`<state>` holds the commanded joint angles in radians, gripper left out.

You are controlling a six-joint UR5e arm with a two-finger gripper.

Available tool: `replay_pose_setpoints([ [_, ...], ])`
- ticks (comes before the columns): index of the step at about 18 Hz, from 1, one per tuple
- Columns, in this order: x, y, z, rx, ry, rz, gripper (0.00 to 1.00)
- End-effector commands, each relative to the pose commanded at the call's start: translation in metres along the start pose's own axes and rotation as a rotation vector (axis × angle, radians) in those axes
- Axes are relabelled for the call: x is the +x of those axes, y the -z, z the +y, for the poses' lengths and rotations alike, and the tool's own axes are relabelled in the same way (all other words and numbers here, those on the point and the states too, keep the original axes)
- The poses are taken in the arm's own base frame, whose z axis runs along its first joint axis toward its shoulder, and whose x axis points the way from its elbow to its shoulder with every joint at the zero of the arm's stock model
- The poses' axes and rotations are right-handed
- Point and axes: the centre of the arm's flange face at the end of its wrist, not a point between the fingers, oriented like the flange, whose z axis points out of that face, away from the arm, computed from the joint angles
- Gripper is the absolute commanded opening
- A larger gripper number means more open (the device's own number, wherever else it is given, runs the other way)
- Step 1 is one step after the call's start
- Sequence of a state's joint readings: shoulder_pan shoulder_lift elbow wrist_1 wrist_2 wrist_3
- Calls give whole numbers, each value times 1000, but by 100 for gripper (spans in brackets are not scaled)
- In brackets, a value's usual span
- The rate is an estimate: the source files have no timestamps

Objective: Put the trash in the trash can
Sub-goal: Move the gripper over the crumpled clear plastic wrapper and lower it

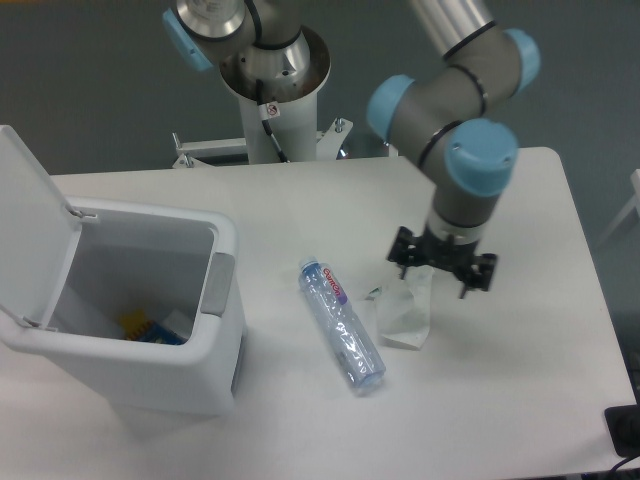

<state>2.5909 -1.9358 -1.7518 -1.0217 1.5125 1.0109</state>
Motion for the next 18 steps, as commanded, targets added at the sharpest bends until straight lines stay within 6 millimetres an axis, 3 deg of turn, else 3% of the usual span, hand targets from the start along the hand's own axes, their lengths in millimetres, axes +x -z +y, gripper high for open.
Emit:
replay_pose_setpoints([
  [3,5,-16,-15,23,-24,-38,100],
  [11,12,-51,-12,-73,-47,-28,100],
  [12,12,-52,-13,-74,-49,-29,93],
  [14,12,-52,-13,-73,-49,-28,69],
  [18,10,-46,-14,-66,-54,-36,5],
])
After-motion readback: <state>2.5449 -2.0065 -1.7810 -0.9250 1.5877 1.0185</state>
